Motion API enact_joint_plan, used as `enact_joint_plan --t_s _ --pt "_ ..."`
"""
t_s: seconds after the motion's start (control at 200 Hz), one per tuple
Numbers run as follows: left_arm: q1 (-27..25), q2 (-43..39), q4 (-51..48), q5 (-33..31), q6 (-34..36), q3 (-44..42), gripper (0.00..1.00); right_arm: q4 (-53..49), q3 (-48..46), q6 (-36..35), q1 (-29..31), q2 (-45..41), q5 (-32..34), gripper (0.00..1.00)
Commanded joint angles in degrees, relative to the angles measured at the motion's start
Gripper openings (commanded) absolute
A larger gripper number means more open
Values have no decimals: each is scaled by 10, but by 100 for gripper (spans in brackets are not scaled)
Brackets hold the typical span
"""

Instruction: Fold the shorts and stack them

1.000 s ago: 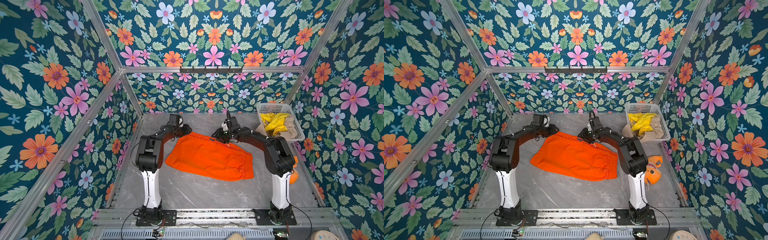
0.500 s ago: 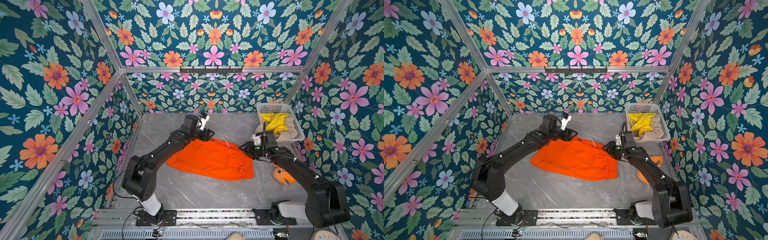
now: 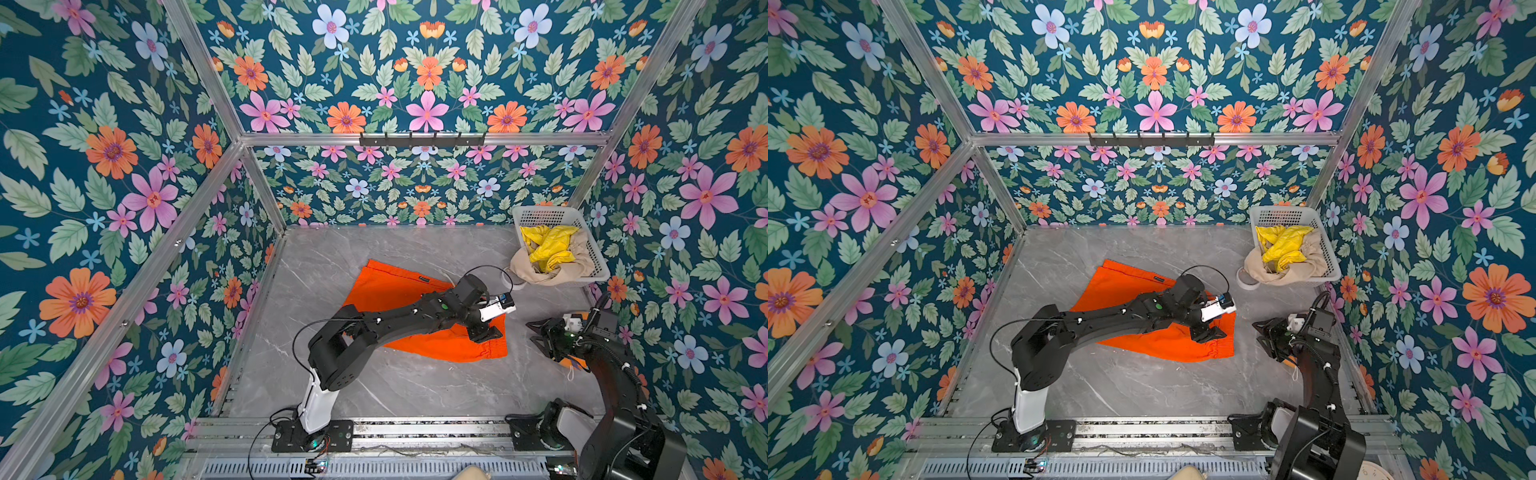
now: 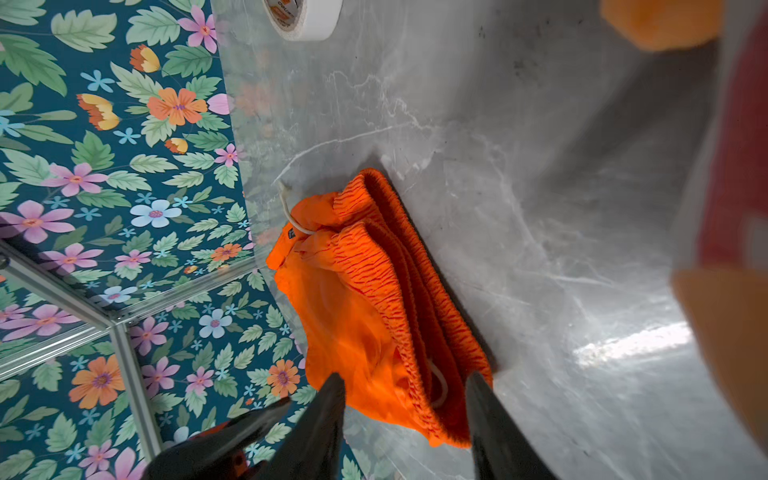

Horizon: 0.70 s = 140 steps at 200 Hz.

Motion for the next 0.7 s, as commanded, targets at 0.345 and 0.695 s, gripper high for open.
enact_joint_plan --t_s 0.345,0.695 --pt "-27 52 -59 -14 74 8 72 24 -24 9 -7 -5 -29 48" --pt "-28 84 -43 -49 73 -22 74 18 -40 14 -7 -26 -32 49"
